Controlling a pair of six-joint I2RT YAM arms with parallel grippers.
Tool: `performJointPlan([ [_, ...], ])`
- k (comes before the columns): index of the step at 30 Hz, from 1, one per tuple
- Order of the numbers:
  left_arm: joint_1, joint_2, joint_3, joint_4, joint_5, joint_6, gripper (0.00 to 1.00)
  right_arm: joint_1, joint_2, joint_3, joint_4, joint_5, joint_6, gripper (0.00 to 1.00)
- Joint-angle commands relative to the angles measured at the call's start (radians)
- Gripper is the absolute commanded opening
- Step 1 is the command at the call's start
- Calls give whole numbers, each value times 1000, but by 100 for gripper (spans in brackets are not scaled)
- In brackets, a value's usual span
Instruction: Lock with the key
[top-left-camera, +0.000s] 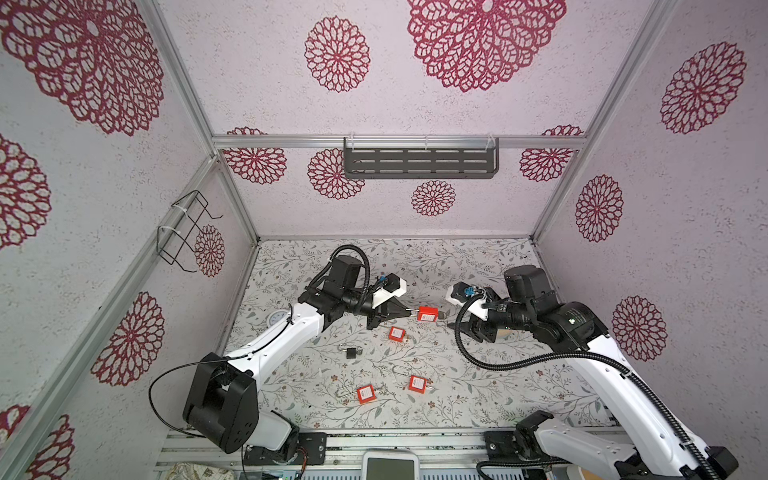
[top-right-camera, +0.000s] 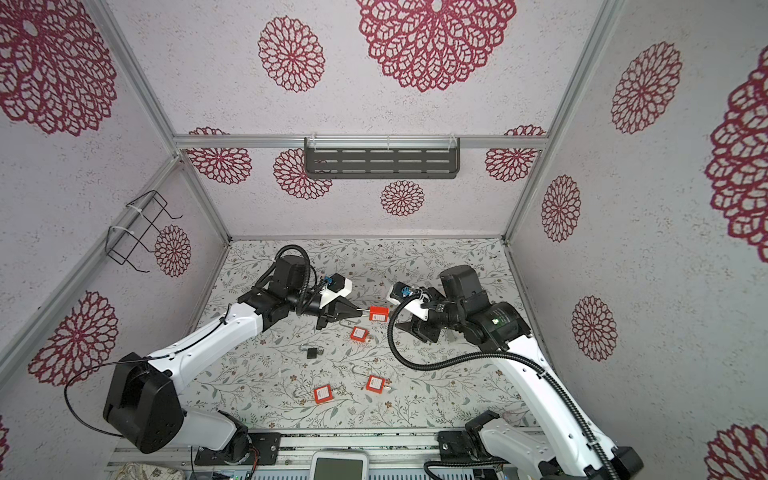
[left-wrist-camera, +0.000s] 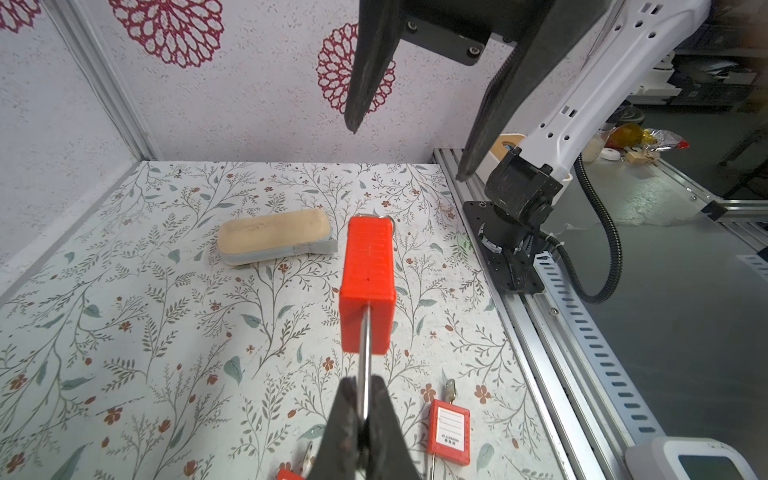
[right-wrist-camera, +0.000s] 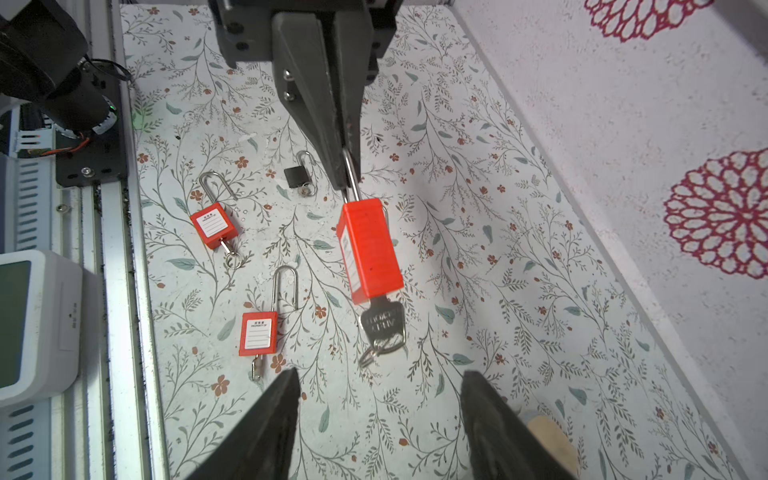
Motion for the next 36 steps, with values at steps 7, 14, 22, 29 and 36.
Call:
performJointPlan([
  [7,-5,-75,-15,-13,36,53,0,-14,99,102,-132,-66,56,54],
  [14,-8,-75,-15,-6,36,58,0,-16,151,123,-148,-110,49,50],
  [22,-18,-70,-8,-19,41,77,0,-16,187,123,-137,-154,53,45],
  [29,-24,-70,0,-40,38,94,0,-17,213,123,-134,-165,46,39],
  [36,-29,-64,13,-55,51,96,0,-17,213,99,-110,-158,30,33],
])
